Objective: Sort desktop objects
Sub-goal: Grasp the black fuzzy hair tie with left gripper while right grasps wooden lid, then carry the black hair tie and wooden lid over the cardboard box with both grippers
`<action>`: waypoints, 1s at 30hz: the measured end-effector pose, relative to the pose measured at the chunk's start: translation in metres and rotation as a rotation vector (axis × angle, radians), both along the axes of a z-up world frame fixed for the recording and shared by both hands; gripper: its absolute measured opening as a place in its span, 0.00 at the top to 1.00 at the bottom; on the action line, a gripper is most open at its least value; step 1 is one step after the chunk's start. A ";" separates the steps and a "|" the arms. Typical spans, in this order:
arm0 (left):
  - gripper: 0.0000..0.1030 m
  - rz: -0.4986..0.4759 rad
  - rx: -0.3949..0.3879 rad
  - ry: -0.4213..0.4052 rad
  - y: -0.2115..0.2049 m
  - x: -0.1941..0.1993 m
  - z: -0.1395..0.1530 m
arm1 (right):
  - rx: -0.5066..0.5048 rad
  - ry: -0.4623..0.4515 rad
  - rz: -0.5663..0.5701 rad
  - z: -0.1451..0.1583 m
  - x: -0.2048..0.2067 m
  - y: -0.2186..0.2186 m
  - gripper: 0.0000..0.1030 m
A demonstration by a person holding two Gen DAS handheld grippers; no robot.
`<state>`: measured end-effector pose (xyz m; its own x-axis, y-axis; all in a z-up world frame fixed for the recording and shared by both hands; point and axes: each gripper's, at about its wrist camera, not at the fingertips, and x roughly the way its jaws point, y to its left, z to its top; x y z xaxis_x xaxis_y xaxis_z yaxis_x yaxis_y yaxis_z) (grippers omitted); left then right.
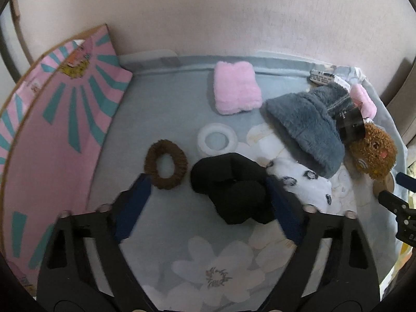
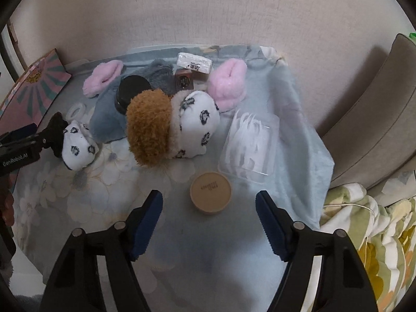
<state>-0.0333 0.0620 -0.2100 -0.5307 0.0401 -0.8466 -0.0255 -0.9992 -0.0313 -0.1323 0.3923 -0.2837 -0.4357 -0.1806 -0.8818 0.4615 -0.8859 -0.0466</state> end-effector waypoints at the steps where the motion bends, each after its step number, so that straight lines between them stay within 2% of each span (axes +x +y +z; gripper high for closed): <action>1: 0.35 -0.007 0.005 -0.020 0.002 -0.002 -0.003 | 0.000 -0.002 0.001 -0.002 -0.002 -0.001 0.41; 3: 0.40 -0.015 0.004 -0.024 0.003 -0.004 -0.006 | 0.001 -0.012 0.000 -0.006 -0.005 -0.003 0.47; 4: 0.49 -0.023 0.008 -0.020 0.003 -0.004 -0.005 | 0.001 -0.014 -0.001 -0.007 -0.006 -0.003 0.50; 5: 0.54 -0.038 0.021 -0.023 0.004 -0.003 -0.005 | 0.000 -0.016 -0.003 -0.008 -0.007 -0.003 0.53; 6: 0.61 -0.047 0.032 -0.029 0.004 -0.003 -0.007 | -0.007 -0.018 -0.003 -0.009 -0.008 -0.002 0.57; 7: 0.65 -0.056 0.036 -0.031 0.005 -0.002 -0.008 | -0.011 -0.023 -0.004 -0.010 -0.008 -0.002 0.65; 8: 0.66 -0.062 0.033 -0.030 0.006 -0.002 -0.008 | -0.014 -0.030 -0.002 -0.011 -0.008 -0.001 0.69; 12: 0.76 -0.075 0.036 -0.025 0.007 0.001 -0.005 | -0.018 -0.037 -0.013 -0.012 -0.007 0.000 0.70; 21: 0.82 -0.110 0.037 -0.013 0.000 0.011 0.013 | -0.017 -0.022 -0.020 -0.004 0.003 -0.002 0.70; 25: 0.82 -0.126 0.034 -0.007 -0.006 0.016 0.037 | -0.009 -0.025 -0.023 0.002 0.005 -0.001 0.70; 30: 0.82 -0.132 0.017 0.013 -0.008 0.012 0.065 | -0.010 -0.005 -0.001 0.027 0.005 -0.006 0.70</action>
<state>-0.0218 0.0543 -0.1455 -0.5307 0.1247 -0.8383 -0.1572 -0.9864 -0.0472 -0.1275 0.3859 -0.2562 -0.4315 -0.1893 -0.8820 0.4610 -0.8867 -0.0352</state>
